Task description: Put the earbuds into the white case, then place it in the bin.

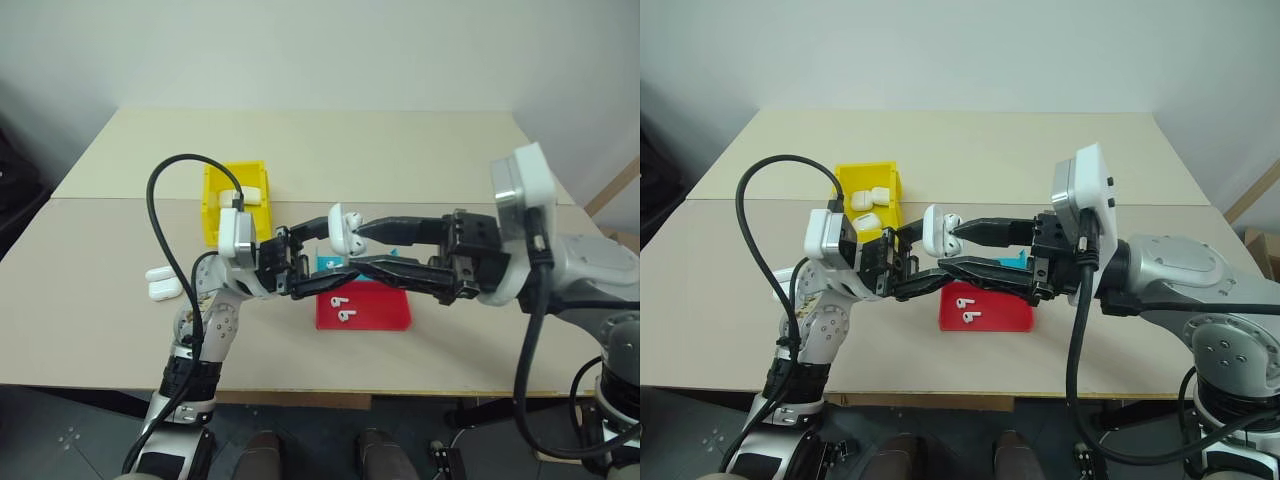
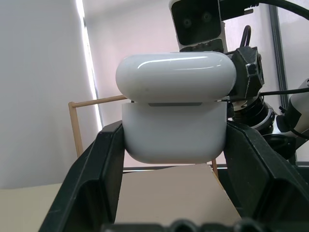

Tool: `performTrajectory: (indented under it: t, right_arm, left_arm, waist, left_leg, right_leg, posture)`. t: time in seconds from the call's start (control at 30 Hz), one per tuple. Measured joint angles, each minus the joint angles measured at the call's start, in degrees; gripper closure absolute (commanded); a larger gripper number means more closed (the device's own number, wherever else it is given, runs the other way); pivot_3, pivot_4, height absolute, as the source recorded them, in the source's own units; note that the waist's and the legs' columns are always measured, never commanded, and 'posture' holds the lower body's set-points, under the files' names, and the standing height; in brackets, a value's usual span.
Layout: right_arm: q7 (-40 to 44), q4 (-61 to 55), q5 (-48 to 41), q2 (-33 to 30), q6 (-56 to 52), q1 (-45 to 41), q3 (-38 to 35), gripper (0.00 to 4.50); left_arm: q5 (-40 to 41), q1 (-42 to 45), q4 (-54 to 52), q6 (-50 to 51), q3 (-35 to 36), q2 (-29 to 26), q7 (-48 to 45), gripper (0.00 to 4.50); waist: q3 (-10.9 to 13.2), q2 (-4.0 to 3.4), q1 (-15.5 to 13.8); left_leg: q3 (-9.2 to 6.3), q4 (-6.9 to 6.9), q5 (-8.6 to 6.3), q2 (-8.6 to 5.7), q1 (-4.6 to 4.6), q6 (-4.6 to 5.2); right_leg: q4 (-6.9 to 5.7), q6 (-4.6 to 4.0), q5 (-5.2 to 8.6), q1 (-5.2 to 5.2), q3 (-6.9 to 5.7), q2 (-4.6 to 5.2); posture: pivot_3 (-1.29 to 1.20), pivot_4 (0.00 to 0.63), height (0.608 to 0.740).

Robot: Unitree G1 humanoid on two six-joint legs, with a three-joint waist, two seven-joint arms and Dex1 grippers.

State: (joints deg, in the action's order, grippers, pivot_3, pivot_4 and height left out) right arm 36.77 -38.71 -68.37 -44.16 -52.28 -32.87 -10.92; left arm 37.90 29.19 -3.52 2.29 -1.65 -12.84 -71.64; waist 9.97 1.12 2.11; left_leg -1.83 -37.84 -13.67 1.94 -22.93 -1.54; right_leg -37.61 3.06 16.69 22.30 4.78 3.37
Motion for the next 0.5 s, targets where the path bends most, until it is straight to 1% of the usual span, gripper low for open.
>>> performTrajectory:
  t: [0.07, 0.13, 0.23, 0.3, 0.33, 0.37, 0.4, 0.47, 0.5]
  right_arm:
    - [1.41, 0.53, -0.18, -0.50, 0.61, 0.47, -0.62, 1.96]
    - [3.62, 1.47, 0.30, -2.40, 1.60, 0.58, -1.40, 1.96]
    - [9.57, 4.20, 3.17, -6.24, 3.63, -1.05, -1.42, 1.96]
    - [14.87, 9.53, 6.77, -9.14, 4.40, -8.53, 0.85, 1.96]
    - [15.96, 10.87, 7.57, -9.41, 4.52, -10.80, 1.37, 1.96]
    - [17.88, 13.36, 8.89, -9.38, 4.59, -14.69, 3.02, 2.23]
    - [20.04, 16.17, 10.47, -9.31, 4.58, -18.94, 5.78, 2.33]
    - [24.20, 20.70, 13.95, -9.15, 4.32, -26.16, 11.07, 2.90]
    - [26.13, 22.73, 15.86, -8.78, 4.15, -29.71, 13.78, 3.27]
  left_arm:
    - [-0.02, 0.00, 0.09, -0.07, 0.00, -0.12, -0.18, 1.73]
    - [-0.06, 0.02, 0.56, -0.08, 0.01, -0.44, -0.35, 1.73]
    - [-0.54, 0.21, 2.30, -0.05, 0.04, -1.12, -0.48, 1.73]
    - [-1.85, 1.23, 3.93, 0.66, -0.18, -1.96, -0.33, 1.73]
    - [-2.13, 1.68, 4.19, 1.22, -0.44, -2.24, -0.12, 1.73]
    - [-2.83, 2.31, 4.42, 2.24, -0.81, -3.00, 0.46, 1.73]
    - [-3.81, 2.99, 4.62, 3.17, -1.11, -3.71, 0.83, 1.73]
    - [-4.71, 4.42, 5.47, 3.85, -1.81, -4.10, 0.81, 1.73]
    - [-5.10, 4.94, 5.92, 3.88, -1.99, -4.04, 0.80, 1.73]
  waist:
    - [0.00, 0.00, -0.03]
    - [0.00, 0.00, -0.07]
    - [0.00, 0.00, 0.01]
    - [0.03, -0.05, 0.34]
    - [0.03, -0.05, 0.33]
    - [0.03, -0.05, 0.42]
    - [0.04, -0.08, 0.57]
    - [0.06, -0.10, 0.52]
    - [0.07, -0.12, 0.49]
  left_leg:
    - [0.00, 0.00, 0.00, -0.01, 0.00, 0.00]
    - [0.00, 0.00, 0.00, -0.01, 0.01, 0.00]
    - [0.01, 0.00, 0.00, -0.01, 0.02, 0.00]
    - [0.05, -0.01, 0.02, 0.00, 0.08, 0.03]
    - [0.02, 0.00, 0.02, 0.01, 0.08, 0.04]
    - [0.01, 0.00, 0.02, 0.03, 0.09, 0.04]
    - [0.03, 0.01, 0.02, 0.03, 0.08, 0.04]
    - [0.04, 0.05, 0.02, 0.02, 0.06, 0.04]
    - [0.04, 0.05, 0.02, 0.03, 0.03, 0.04]
  right_leg:
    - [0.00, 0.00, 0.00, -0.01, 0.00, 0.00]
    - [0.00, 0.00, 0.00, -0.01, 0.00, 0.00]
    - [0.01, 0.01, 0.00, -0.01, 0.00, 0.00]
    - [-0.02, 0.02, -0.02, 0.01, 0.03, -0.01]
    - [-0.01, 0.02, -0.02, -0.02, 0.01, -0.04]
    - [0.00, 0.02, -0.02, -0.01, 0.01, -0.07]
    - [-0.03, 0.02, -0.02, 0.02, 0.04, -0.07]
    - [0.00, 0.02, -0.02, 0.07, 0.06, -0.06]
    - [0.00, 0.02, -0.02, 0.09, 0.05, -0.05]
  posture:
    - [0.00, 0.150, 0.740]
    - [0.00, 0.150, 0.740]
    - [0.00, 0.150, 0.740]
    - [0.00, 0.150, 0.740]
    - [0.00, 0.150, 0.740]
    - [0.00, 0.150, 0.740]
    - [0.00, 0.150, 0.740]
    - [0.00, 0.150, 0.740]
    - [0.00, 0.150, 0.740]
